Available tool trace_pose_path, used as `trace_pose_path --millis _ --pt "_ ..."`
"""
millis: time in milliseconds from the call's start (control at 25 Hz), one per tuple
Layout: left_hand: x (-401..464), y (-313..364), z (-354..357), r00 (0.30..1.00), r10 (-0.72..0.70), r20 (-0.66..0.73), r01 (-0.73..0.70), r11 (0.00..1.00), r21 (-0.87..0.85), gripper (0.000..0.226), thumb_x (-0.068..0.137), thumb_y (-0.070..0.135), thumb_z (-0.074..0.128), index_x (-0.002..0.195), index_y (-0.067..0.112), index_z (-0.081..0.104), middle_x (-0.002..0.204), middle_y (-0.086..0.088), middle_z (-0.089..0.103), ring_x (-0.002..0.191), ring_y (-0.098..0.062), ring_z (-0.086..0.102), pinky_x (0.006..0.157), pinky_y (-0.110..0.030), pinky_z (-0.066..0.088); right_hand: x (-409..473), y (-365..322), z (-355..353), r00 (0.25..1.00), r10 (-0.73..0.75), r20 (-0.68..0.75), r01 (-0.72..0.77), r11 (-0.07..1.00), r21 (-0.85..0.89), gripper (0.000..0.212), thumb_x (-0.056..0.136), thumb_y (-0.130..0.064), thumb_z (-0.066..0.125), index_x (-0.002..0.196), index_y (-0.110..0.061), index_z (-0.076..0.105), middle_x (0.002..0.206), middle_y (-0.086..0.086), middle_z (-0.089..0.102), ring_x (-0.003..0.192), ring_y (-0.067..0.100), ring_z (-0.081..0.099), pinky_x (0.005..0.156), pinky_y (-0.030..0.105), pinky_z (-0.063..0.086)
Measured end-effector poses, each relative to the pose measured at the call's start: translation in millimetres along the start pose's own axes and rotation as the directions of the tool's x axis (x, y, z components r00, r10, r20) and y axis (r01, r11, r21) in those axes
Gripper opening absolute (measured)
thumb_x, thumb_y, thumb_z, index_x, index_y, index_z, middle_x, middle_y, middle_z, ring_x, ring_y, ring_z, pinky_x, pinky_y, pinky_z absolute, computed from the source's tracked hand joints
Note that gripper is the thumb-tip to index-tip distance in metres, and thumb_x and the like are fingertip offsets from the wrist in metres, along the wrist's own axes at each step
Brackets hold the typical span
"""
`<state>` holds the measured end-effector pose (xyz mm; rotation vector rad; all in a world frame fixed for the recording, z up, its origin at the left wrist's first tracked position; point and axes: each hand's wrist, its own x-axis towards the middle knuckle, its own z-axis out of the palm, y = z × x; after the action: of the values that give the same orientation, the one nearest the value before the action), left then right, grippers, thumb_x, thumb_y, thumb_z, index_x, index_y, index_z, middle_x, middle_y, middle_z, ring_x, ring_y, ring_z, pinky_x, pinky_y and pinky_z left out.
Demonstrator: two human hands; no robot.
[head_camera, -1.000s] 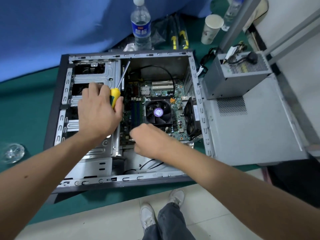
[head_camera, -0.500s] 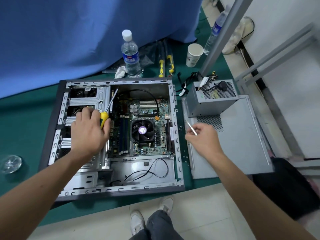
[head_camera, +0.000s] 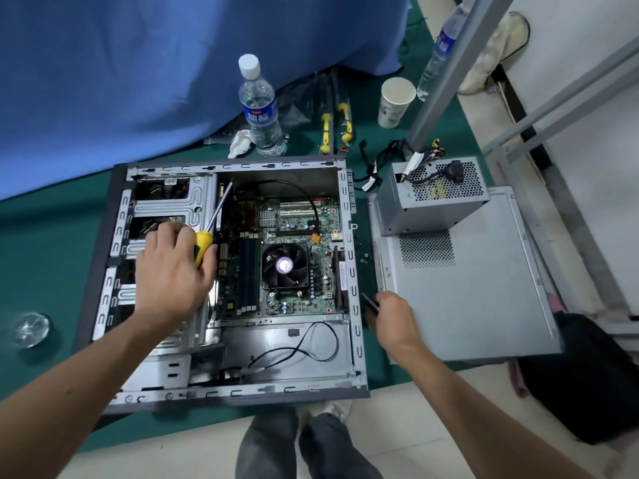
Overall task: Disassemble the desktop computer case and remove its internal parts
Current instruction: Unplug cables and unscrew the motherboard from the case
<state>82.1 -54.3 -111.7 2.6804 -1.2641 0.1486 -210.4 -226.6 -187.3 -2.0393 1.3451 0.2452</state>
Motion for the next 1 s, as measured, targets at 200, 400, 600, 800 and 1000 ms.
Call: trace_pose_path --millis 200,400,600,800,1000 --pt "0 0 0 1.0 0.003 0.003 -0.003 1.0 -0.003 0.043 0.094 0.042 0.04 0.092 0.0 0.051 0.107 -0.022 0.051 0.087 -0.037 0.044 0.067 -0.047 0.04 -2 4 -2 0.998 0.007 -0.068 0.0 0.995 0.104 0.008 0.091 -0.009 0.061 0.088 -0.006 0.068 0.089 0.008 0.062 0.079 0.025 0.06 0.077 0.037 0.052" --pt "0 0 0 1.0 -0.001 0.018 0.002 1.0 -0.012 0.043 0.093 0.042 0.04 0.092 0.001 0.051 0.107 -0.021 0.051 0.086 -0.035 0.043 0.065 -0.045 0.039 -9 1 -17 0.984 0.161 -0.075 -0.111 0.887 0.448 0.019 0.099 -0.019 0.051 0.104 -0.013 0.068 0.096 0.006 0.058 0.077 0.016 0.058 0.065 0.018 0.042" --pt "0 1 -2 0.998 -0.033 0.05 0.035 0.999 -0.04 0.041 0.094 0.042 0.039 0.092 0.003 0.05 0.109 -0.02 0.05 0.09 -0.034 0.043 0.069 -0.045 0.041 -6 4 -30 0.969 0.235 -0.079 -0.176 0.875 0.45 0.017 0.098 -0.017 0.056 0.114 -0.014 0.063 0.089 -0.005 0.068 0.076 0.011 0.061 0.071 0.019 0.046" --pt "0 0 -2 0.997 -0.053 0.063 0.057 0.996 -0.065 0.042 0.093 0.043 0.039 0.093 0.003 0.052 0.112 -0.021 0.05 0.093 -0.036 0.046 0.071 -0.047 0.044 9 17 -33 0.941 0.331 -0.066 -0.301 0.911 0.281 0.022 0.097 -0.014 0.059 0.118 -0.008 0.062 0.108 0.01 0.069 0.088 0.017 0.057 0.085 0.026 0.044" --pt "1 2 -4 0.995 -0.058 0.086 0.064 0.995 -0.072 0.042 0.094 0.043 0.038 0.094 0.004 0.052 0.114 -0.02 0.05 0.095 -0.035 0.046 0.073 -0.047 0.044 16 22 -25 0.923 0.379 -0.063 -0.357 0.908 0.219 0.019 0.095 -0.015 0.062 0.112 -0.008 0.062 0.106 0.01 0.07 0.09 0.022 0.061 0.087 0.031 0.048"
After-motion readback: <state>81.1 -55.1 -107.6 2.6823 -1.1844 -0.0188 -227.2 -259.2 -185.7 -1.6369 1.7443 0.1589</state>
